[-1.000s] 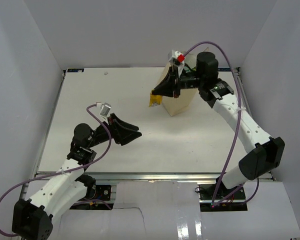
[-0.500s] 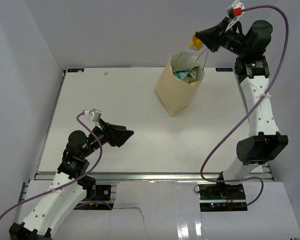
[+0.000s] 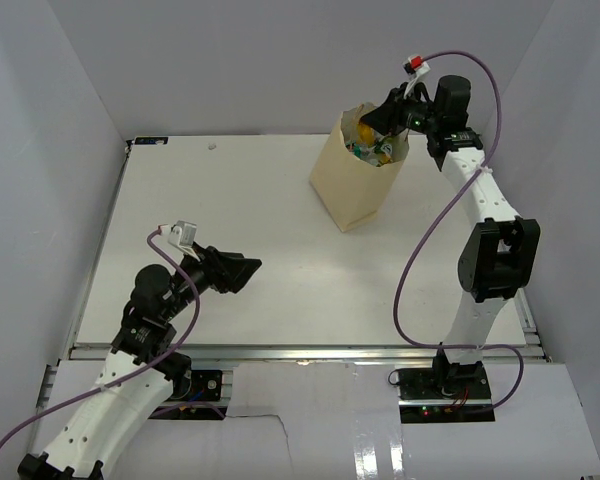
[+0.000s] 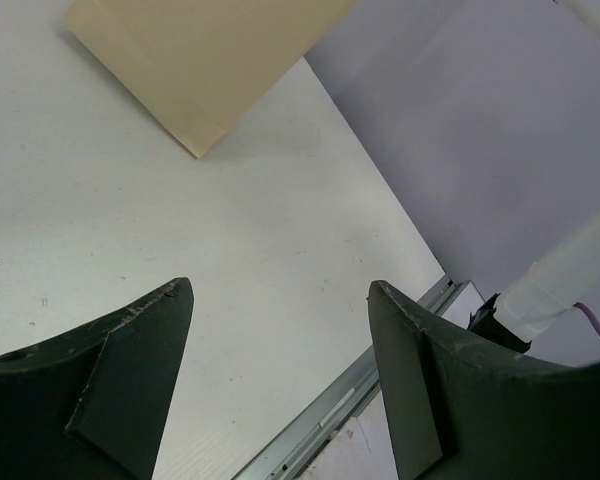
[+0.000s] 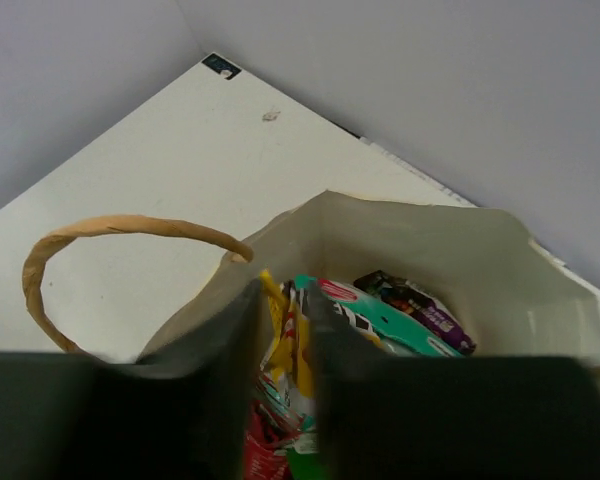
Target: Place the snacks into the paper bag
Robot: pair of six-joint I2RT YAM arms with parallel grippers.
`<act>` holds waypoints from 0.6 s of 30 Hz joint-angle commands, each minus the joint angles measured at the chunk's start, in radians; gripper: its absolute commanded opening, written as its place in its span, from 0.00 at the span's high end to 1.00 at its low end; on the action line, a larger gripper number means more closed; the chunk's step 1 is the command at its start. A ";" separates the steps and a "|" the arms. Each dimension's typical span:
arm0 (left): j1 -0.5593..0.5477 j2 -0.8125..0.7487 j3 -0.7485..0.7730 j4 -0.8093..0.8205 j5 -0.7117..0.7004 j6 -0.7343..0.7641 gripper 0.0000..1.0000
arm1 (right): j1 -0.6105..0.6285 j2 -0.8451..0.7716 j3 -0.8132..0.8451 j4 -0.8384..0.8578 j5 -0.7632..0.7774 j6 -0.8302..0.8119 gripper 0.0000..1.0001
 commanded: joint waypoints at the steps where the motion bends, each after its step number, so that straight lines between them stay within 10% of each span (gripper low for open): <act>1: -0.001 0.019 0.009 0.003 -0.010 0.003 0.19 | 0.024 -0.053 -0.018 0.017 -0.022 -0.042 0.54; 6: -0.001 0.039 0.030 -0.013 -0.016 0.015 0.15 | -0.010 -0.104 0.012 -0.152 0.025 -0.172 0.09; 14: -0.001 0.036 0.075 -0.086 -0.108 0.010 0.02 | -0.094 -0.275 0.129 -0.625 0.129 -0.370 0.10; 18: -0.001 0.046 0.137 -0.178 -0.148 0.052 0.02 | -0.096 -0.518 -0.177 -0.621 0.338 -0.416 0.10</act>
